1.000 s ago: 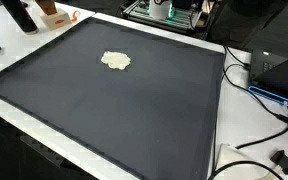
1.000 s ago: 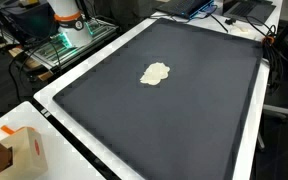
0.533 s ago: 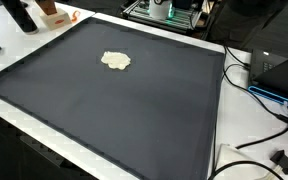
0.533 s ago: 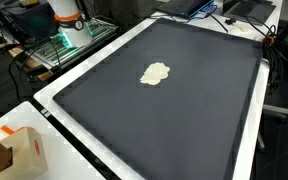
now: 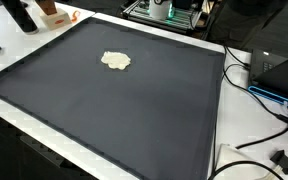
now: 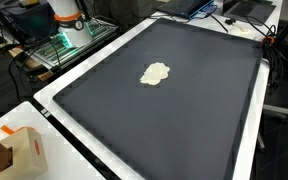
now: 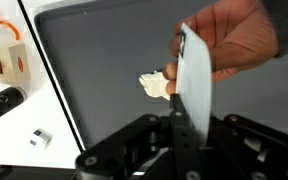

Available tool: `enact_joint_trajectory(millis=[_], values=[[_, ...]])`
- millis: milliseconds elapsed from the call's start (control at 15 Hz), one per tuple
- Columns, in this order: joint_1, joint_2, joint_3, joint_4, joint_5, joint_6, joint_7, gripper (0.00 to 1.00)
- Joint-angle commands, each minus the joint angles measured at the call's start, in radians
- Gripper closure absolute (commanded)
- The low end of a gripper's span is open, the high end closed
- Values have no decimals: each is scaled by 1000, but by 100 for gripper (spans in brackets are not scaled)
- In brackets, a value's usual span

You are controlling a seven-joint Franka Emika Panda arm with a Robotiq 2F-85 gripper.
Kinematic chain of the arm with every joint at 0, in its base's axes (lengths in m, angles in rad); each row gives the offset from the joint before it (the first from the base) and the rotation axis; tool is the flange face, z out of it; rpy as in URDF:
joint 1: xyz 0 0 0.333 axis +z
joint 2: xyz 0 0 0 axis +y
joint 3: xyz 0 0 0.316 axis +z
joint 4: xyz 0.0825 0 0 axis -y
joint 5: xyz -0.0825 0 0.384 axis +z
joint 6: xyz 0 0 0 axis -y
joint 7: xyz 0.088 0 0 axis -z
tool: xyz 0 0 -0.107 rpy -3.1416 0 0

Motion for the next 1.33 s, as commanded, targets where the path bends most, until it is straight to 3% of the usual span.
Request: enact_joint_trajectory(millis=[0, 1267], values=[[18, 4, -15, 2, -12, 3, 2, 100], [17, 3, -15, 2, -8, -1, 7, 96]])
